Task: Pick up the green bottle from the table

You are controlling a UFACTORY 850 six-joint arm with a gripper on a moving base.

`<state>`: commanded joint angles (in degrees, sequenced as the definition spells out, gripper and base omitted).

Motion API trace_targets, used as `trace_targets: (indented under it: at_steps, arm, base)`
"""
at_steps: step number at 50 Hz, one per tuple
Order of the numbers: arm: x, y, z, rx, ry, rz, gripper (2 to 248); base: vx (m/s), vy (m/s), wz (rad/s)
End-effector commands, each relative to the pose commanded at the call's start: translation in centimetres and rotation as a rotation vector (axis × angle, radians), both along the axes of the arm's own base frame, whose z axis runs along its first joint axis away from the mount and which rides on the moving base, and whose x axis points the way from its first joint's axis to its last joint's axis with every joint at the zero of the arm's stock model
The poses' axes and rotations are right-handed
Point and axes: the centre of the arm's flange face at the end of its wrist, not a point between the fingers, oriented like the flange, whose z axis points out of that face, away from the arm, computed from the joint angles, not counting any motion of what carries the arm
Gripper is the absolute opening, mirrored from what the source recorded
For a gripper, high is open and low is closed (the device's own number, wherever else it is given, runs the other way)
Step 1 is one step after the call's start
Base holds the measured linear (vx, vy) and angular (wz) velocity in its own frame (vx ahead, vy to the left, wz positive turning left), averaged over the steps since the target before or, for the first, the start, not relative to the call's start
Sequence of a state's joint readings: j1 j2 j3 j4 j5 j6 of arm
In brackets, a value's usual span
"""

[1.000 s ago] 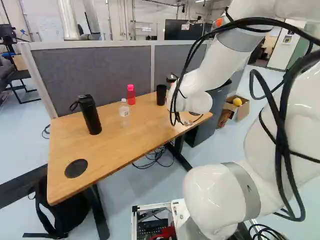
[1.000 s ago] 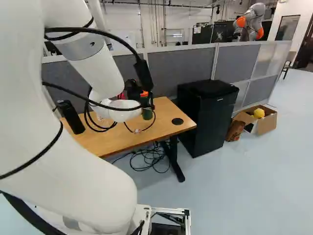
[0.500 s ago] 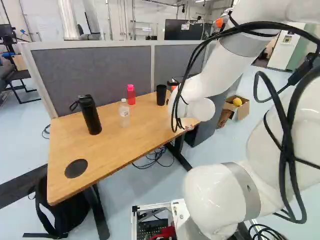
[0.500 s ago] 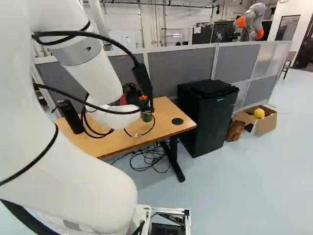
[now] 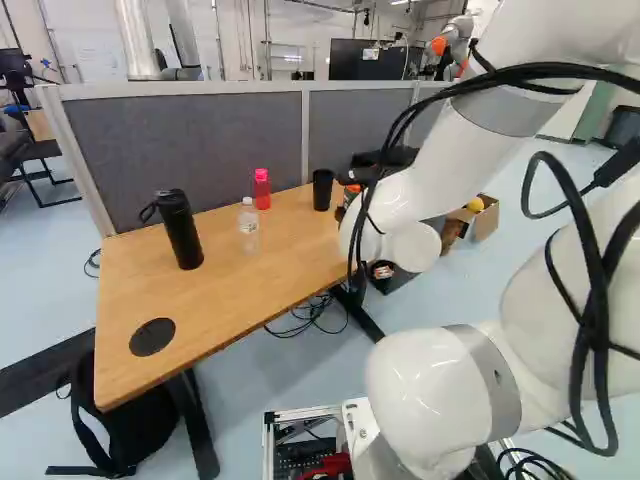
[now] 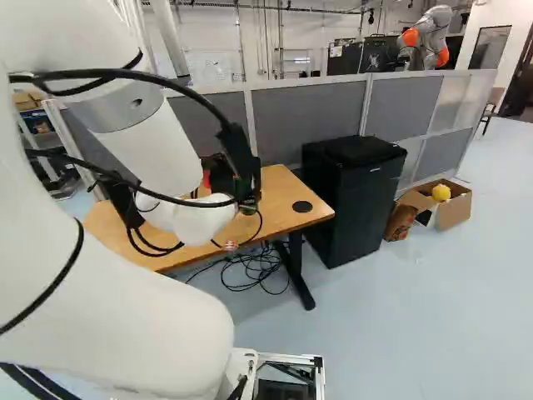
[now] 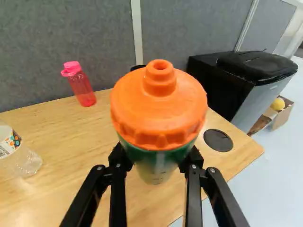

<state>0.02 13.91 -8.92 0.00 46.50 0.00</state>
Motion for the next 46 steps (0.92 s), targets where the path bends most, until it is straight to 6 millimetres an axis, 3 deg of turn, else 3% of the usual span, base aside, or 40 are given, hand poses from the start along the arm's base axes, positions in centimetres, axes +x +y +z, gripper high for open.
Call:
trace_targets:
  at_steps: [21,46]
  arm:
    - [-2.0,0.0,-0.9,0.000,-0.025,0.000,112]
    - [-2.4,0.0,-1.1,0.000,-0.029,0.000,112]
  base:
    - [0.000,0.000,0.000]
    - [0.000,0.000,0.000]
